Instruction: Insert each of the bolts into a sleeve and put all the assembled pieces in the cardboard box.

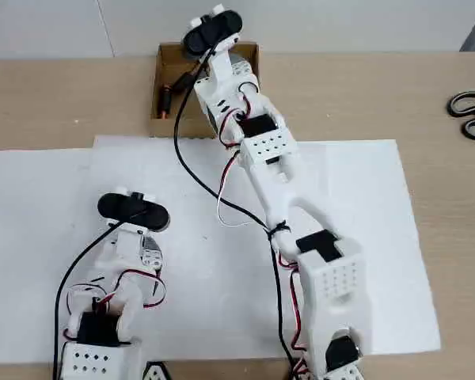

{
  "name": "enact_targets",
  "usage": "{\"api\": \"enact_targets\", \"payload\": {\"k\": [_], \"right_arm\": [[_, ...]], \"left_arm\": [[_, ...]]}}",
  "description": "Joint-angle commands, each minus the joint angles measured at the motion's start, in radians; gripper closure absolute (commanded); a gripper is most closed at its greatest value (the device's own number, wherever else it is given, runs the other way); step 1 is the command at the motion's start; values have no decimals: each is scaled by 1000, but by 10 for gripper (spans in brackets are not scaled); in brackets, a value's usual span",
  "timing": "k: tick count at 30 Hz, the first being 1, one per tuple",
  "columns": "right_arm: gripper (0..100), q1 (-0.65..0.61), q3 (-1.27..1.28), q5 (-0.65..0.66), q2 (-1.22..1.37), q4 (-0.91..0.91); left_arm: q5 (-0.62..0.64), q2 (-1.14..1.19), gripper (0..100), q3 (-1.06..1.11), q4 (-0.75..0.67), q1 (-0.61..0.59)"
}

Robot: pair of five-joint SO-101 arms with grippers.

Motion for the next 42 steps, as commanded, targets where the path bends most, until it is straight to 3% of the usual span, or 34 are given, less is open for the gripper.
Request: {"api": "enact_targets", "payload": {"k": [1,6,15,25,37,42], "right_arm": [[911,7,-51,9,-120,125],[996,12,-51,9,-166,219],[995,5,-51,6,-243,444],[995,13,-51,-184,-453,840],[994,79,-46,-351,-740,1181],[993,130,-3,-402,-875,1250]], "left_arm": [[-2,-9,994,-5,-26,5],[-2,-9,994,-5,-26,5],[-2,-9,994,-5,-26,3],[-2,-9,994,-5,-26,6],[0,-9,994,-5,-26,0],[94,-11,994,-5,-25,-75]]}}
